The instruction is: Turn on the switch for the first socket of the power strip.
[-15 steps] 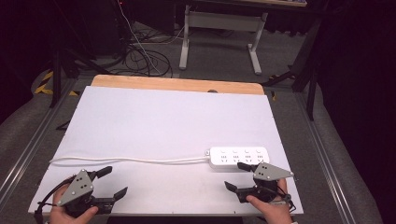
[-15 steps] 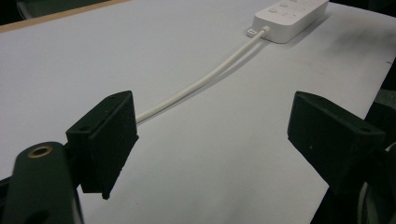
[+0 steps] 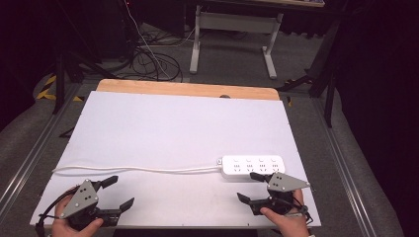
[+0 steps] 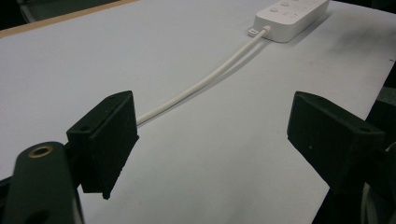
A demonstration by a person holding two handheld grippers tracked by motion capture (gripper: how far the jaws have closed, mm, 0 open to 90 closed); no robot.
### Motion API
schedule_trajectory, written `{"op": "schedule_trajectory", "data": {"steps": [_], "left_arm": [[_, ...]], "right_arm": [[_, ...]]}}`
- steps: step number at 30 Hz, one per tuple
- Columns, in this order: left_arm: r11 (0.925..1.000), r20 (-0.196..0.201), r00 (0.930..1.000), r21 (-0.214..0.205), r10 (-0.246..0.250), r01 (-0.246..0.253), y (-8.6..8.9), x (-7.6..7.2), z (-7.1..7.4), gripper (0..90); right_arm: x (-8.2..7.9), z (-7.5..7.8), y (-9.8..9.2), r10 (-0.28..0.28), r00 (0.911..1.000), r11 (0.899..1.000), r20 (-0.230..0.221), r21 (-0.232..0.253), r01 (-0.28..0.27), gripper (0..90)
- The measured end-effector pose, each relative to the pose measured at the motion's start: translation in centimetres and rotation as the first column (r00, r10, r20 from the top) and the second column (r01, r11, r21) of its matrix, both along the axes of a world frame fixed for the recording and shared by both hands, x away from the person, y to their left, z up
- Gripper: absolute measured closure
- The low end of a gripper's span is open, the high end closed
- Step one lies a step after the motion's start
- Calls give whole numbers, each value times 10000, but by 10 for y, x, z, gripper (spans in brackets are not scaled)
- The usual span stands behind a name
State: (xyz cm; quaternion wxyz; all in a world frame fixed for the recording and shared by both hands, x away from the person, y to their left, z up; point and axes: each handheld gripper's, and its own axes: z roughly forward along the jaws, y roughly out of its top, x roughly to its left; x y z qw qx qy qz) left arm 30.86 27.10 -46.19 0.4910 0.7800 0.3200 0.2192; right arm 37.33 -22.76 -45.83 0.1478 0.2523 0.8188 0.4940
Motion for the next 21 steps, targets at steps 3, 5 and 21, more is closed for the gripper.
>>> {"op": "schedule_trajectory", "data": {"steps": [3, 5, 21], "left_arm": [[10000, 19, 10000, -57, 56, -55, 0, 0, 0, 169], [9999, 12, 9999, -33, 104, -104, 1, 0, 0, 169], [9997, -2, 9998, 77, 213, -213, 0, 0, 0, 172]], "right_arm": [[0, 0, 0, 37, 10000, 10000, 17, -52, -37, 216], [0, 0, 0, 48, 10000, 10000, 14, -79, -48, 222], [-2, 14, 5, 542, 9985, 9971, 55, -536, -538, 392]]}}
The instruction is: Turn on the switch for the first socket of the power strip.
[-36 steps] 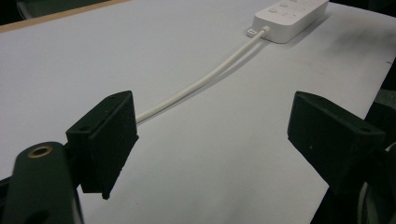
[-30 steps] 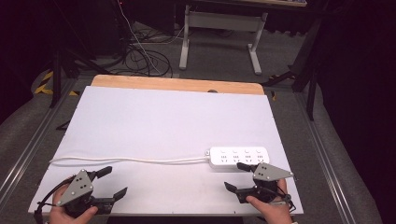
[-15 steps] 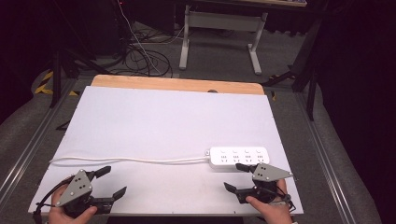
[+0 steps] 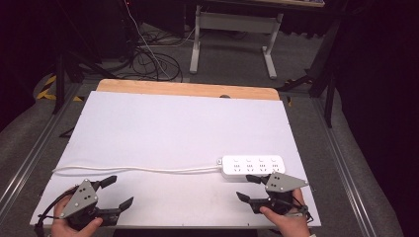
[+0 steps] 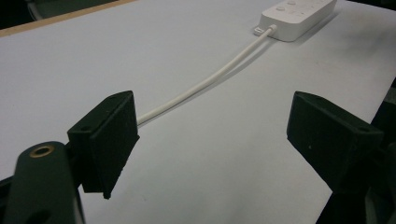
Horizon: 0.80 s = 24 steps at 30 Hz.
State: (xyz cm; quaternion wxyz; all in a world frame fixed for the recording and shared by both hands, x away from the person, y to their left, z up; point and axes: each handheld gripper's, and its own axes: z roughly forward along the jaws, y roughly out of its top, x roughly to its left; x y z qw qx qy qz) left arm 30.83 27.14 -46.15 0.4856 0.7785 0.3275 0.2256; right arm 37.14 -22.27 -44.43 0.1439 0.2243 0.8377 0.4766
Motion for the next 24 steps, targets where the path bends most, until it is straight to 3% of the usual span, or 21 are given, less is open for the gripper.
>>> {"op": "schedule_trajectory", "data": {"steps": [5, 24], "left_arm": [[10000, 31, 10000, 12, 25, -25, 0, 0, 0, 172], [10000, 53, 10000, 70, 40, -40, 0, 0, 0, 172]], "right_arm": [[4, 11, 2, 93, 9999, 9999, -49, -120, -94, 449], [22, 34, 9, 184, 9998, 9995, -77, -259, -186, 491]]}}
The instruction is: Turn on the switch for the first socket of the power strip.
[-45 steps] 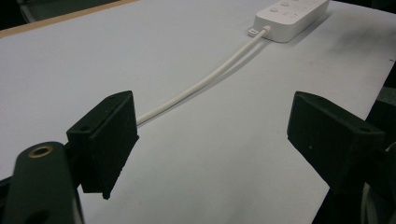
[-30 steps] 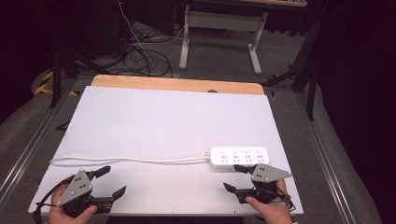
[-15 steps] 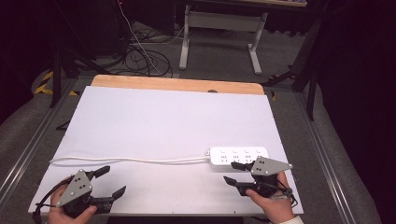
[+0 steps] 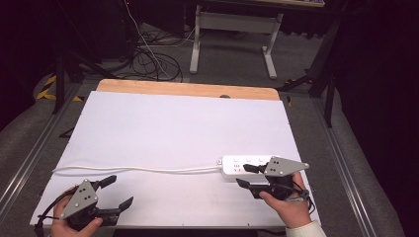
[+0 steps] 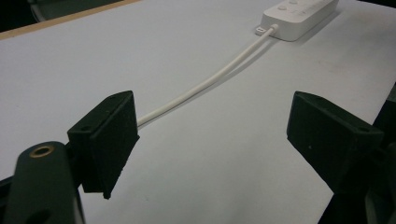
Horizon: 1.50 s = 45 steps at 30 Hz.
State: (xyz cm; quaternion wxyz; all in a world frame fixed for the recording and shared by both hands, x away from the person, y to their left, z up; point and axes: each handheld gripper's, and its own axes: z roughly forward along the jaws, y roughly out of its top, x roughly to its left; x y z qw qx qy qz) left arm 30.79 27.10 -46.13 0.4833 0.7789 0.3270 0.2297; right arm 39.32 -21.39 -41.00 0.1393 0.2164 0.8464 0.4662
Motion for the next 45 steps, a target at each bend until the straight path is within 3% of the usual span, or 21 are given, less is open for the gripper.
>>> {"op": "schedule_trajectory", "data": {"steps": [5, 13, 16, 18, 22, 28, 45], "left_arm": [[10000, -34, 10000, 5, -10, 10, -1, -1, 0, 172], [10000, -13, 10000, 36, -21, 21, 0, 0, 0, 172], [10000, -7, 10000, 13, -3, 3, -1, 0, 0, 174], [10000, -39, 10000, 27, -15, 15, -1, -1, 0, 175], [10000, -13, 10000, 72, -7, 7, -1, 0, 0, 176], [10000, -53, 10000, 89, -20, 21, 0, 0, 0, 178], [9999, -84, 10000, 110, -1, 2, 0, 0, -1, 178]], "right_arm": [[11, 9, 6, 81, 10000, 10000, 3, -6, -81, 500], [20, 10, 8, -32, 9999, 9999, -108, -159, 31, 529], [25, 13, 9, 25, 9990, 9995, -454, -302, -39, 804], [28, 14, 11, 36, 9987, 9989, -515, -460, -59, 900], [36, 14, 13, 24, 9983, 9983, -588, -579, -58, 900], [57, 6, 19, -465, 9940, 9952, -990, -908, 375, 900], [81, -11, 27, -1351, 9836, 9707, -1195, -2153, 1072, 900]]}}
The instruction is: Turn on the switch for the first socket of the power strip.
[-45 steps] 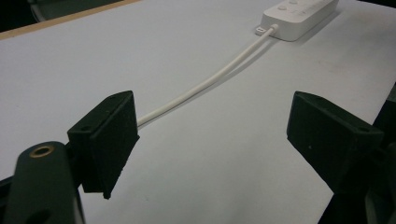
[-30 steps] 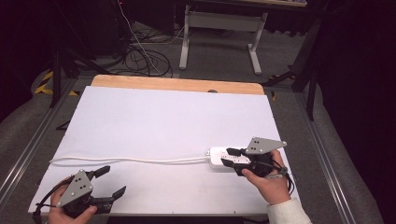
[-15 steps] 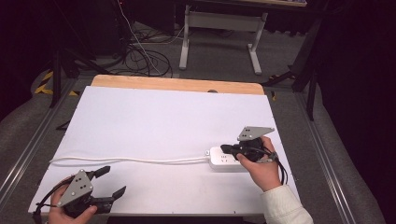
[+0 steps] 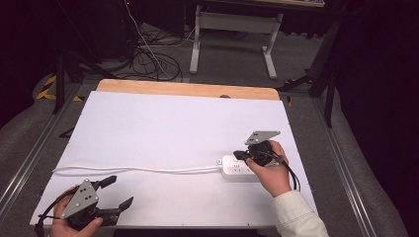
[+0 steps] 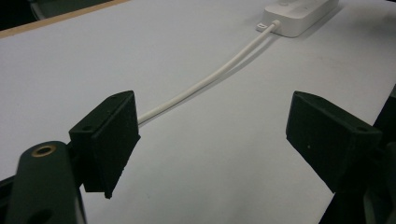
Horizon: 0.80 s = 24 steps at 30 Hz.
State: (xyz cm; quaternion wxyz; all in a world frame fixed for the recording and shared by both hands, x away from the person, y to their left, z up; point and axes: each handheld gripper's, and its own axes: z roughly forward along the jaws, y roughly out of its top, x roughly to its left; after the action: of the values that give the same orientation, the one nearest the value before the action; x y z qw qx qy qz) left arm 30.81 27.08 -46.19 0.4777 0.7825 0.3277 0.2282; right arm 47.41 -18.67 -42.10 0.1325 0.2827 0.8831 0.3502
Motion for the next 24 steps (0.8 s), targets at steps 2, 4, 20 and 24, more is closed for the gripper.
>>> {"op": "schedule_trajectory", "data": {"steps": [2, 4, 20, 24], "left_arm": [[10000, -3, 10000, 27, 23, -23, 0, 0, 0, 178], [10000, -5, 10000, 8, 20, -20, -1, 0, 0, 178], [9999, 22, 10000, 92, 48, -48, -1, 0, 0, 178], [9997, -8, 10000, 250, 71, -70, -1, 0, -1, 178]], "right_arm": [[2, -2, 1, -63, 10000, 9999, -52, -155, 62, 900], [3, -3, 1, -82, 9999, 9997, -116, -234, 79, 900], [13, -15, 6, -288, 9984, 9956, -482, -908, 244, 900], [15, -17, 6, -238, 9978, 9948, -613, -1005, 175, 900]]}}
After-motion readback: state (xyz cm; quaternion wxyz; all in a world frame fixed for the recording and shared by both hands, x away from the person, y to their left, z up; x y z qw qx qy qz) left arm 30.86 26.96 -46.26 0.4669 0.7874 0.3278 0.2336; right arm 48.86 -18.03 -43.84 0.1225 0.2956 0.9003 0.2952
